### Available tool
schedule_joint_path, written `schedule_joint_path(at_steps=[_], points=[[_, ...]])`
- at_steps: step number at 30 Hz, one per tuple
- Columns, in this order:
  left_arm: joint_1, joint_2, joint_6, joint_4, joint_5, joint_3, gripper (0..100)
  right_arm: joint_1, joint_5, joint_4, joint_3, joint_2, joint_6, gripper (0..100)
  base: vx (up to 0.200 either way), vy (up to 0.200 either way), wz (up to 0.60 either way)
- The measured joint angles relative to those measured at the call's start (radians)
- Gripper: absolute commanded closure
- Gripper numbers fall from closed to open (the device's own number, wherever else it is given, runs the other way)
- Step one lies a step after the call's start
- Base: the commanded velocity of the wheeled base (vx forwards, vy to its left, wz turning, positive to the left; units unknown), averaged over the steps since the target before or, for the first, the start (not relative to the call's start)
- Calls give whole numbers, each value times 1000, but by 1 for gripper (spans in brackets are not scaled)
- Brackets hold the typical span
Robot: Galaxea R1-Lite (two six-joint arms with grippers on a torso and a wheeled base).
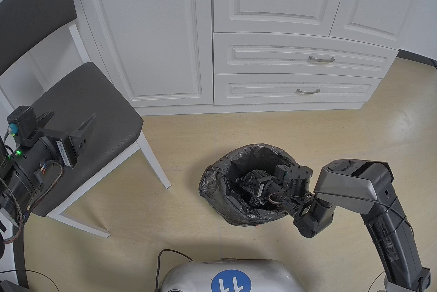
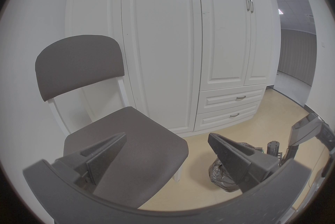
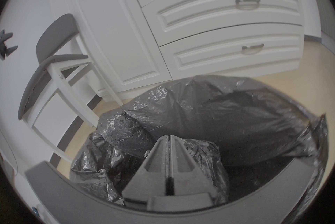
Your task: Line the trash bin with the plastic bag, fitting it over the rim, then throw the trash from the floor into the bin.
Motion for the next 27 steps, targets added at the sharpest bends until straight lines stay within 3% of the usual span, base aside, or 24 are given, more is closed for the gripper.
schedule_joint_path(at_steps=[13,27], points=[[0,0,0,0,0,0,0,2,0,-5,-38,14,105,100,0,0,0],[2,-27,-1,0,0,-5,0,-36,82,-77,271,-291,98,100,0,0,0]])
